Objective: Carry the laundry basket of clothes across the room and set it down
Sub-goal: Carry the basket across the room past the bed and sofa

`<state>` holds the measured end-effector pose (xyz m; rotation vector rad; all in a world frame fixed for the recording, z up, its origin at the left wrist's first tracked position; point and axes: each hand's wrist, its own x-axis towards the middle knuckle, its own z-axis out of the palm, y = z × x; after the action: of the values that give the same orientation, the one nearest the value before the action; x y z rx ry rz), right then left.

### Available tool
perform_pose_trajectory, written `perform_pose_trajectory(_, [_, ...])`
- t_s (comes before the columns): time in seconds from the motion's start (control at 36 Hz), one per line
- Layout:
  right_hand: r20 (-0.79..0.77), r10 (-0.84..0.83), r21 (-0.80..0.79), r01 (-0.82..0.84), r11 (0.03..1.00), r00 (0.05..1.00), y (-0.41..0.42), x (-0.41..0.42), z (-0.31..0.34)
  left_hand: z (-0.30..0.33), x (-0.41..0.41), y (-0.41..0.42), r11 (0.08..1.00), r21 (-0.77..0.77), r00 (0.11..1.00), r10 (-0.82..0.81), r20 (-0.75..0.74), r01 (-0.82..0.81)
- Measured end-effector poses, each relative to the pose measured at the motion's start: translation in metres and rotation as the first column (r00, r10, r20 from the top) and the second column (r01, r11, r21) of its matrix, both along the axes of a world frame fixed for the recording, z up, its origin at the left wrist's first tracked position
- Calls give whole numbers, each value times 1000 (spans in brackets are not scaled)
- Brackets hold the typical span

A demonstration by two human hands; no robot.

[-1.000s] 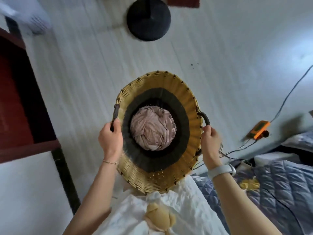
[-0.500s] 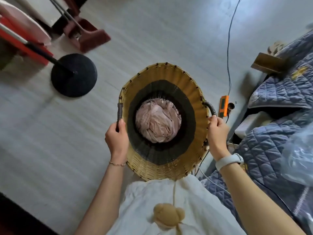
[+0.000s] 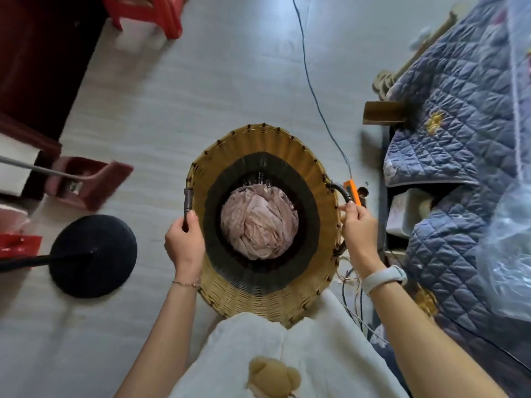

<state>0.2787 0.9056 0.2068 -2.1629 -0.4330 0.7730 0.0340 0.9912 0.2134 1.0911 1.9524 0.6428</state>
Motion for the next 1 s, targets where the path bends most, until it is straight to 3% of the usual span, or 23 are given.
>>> perform_pose_trajectory(0.36, [-119, -197, 27, 201, 979, 973, 127, 93, -23, -2, 115, 172, 988, 16, 987, -154, -53, 155])
perform_pose_trajectory(0.56, [-153, -204, 43, 213, 976, 967, 235, 182, -17, 11, 216, 294, 981, 47, 977, -181, -111, 187])
perform_pose_trajectory(0.75, [-95, -233, 66, 240, 969, 968, 333, 279, -1, 29, 296, 398, 955, 137, 964, -257, -66, 264])
perform_pose_trajectory(1.0, [-83, -207, 81, 213, 974, 975, 448, 354, -2, 12, 365, 501, 977, 53, 978, -207, 35, 205])
